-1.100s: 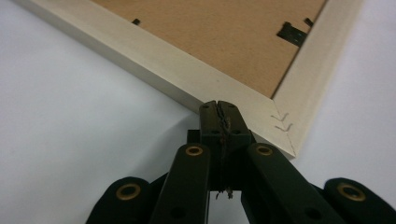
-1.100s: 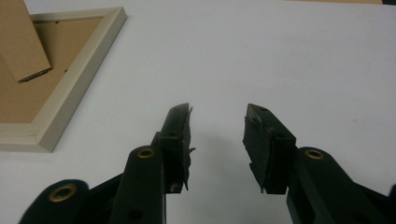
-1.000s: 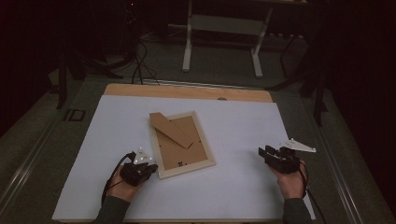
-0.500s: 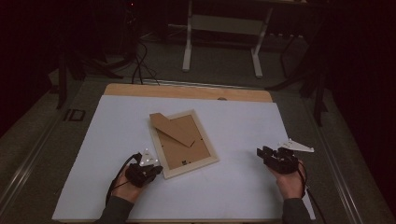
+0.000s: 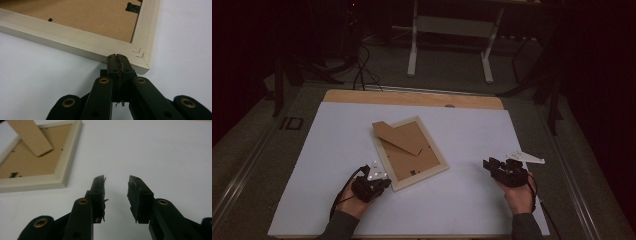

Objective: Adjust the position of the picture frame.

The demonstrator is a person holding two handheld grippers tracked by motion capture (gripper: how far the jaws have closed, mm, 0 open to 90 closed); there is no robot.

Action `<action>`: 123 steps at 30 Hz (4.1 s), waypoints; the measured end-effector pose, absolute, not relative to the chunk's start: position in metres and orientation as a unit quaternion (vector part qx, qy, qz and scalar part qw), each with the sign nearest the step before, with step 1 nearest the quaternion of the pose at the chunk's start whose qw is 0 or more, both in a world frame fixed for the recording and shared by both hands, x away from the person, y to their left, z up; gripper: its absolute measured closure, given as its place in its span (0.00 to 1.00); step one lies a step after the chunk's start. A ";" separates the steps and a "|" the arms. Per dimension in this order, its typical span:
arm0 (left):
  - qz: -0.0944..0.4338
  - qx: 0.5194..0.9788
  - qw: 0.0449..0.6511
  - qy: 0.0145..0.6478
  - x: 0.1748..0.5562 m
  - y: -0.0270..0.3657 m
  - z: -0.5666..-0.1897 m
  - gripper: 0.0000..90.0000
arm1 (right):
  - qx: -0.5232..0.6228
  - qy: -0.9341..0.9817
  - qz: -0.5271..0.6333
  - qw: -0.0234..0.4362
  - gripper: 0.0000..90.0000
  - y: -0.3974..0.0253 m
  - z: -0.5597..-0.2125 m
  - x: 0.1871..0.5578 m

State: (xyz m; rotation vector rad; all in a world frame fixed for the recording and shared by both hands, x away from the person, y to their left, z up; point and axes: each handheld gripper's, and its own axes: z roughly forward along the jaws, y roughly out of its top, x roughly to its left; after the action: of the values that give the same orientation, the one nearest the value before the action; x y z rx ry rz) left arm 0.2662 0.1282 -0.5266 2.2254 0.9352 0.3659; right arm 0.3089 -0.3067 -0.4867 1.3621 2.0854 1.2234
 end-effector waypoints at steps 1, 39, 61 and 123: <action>0.141 0.856 0.343 0.360 0.266 0.128 -0.527 1.00 | 0.480 0.737 0.441 0.177 0.74 -0.306 -0.486 0.309; 0.152 0.860 0.350 0.338 0.295 0.074 -0.528 1.00 | 0.407 0.790 0.439 0.131 1.00 -0.212 -0.489 0.323; 0.152 0.856 0.365 0.333 0.317 0.053 -0.524 1.00 | 0.372 0.820 0.424 0.097 1.00 -0.159 -0.508 0.321; 0.197 0.746 0.318 0.551 0.437 0.189 -0.533 1.00 | 0.360 0.820 0.430 0.113 0.99 -0.190 -0.506 0.312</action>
State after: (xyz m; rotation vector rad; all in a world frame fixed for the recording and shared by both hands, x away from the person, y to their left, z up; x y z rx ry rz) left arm 0.4371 0.1894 -0.5328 1.9613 1.4501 0.5179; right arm 0.3119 -0.1896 -0.5057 1.0557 2.4070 1.2629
